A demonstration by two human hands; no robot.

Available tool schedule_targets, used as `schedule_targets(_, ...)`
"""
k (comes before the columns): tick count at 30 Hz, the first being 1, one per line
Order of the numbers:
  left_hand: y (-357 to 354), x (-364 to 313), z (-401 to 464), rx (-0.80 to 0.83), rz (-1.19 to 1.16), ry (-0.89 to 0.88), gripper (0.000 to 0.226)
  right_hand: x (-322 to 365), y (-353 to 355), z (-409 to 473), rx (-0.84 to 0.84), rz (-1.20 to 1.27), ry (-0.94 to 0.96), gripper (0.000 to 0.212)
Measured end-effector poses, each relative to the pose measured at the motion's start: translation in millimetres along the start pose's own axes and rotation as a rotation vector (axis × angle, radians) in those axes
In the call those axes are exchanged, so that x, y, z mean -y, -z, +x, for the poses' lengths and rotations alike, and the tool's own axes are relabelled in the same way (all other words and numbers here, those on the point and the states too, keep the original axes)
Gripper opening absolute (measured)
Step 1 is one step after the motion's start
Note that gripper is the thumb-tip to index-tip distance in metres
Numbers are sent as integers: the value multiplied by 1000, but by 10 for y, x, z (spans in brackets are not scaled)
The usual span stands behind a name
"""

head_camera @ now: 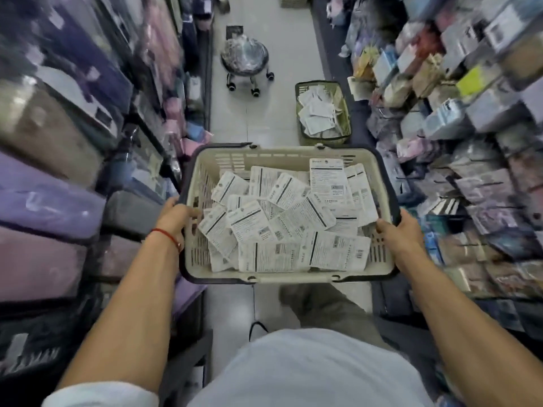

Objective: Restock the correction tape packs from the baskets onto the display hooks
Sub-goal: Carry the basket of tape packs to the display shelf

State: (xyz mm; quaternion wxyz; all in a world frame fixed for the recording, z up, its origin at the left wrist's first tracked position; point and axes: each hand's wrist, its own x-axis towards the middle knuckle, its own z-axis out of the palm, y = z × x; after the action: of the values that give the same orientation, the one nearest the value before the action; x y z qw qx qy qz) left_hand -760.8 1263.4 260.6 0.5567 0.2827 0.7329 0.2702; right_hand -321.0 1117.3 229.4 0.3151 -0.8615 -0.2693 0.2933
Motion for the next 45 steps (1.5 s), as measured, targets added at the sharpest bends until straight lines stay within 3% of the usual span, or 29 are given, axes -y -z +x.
schedule_targets(7, -504, -1707, 1195, -33, 31, -3, 48, 1165, -765, 1785, 106, 170, -30, 24)
schedule_targets(14, -1033, -3320, 2357, -27, 5, -71, 48, 2582, -1153, 3395, 108, 179, -8, 20)
schedule_targets(21, -1636, -4611, 4172, 90, 56, -157, 52, 3713, -1753, 4968, 27, 167, -7, 19)
schedule_targets(29, -2383, -6370, 6024, 261, 185, -167, 49, 4985, -2196, 6198, -130, 148, -132, 21)
schedule_targets(36, -3332, -7826, 7262, 329, 305, -229, 50, 5622, -2553, 7535, -193, 225, -219, 36)
schedule_targets(45, -5074, -9417, 8218, 283, 527, -273, 56, 6013, -2633, 9436, -206, 352, -355, 33)
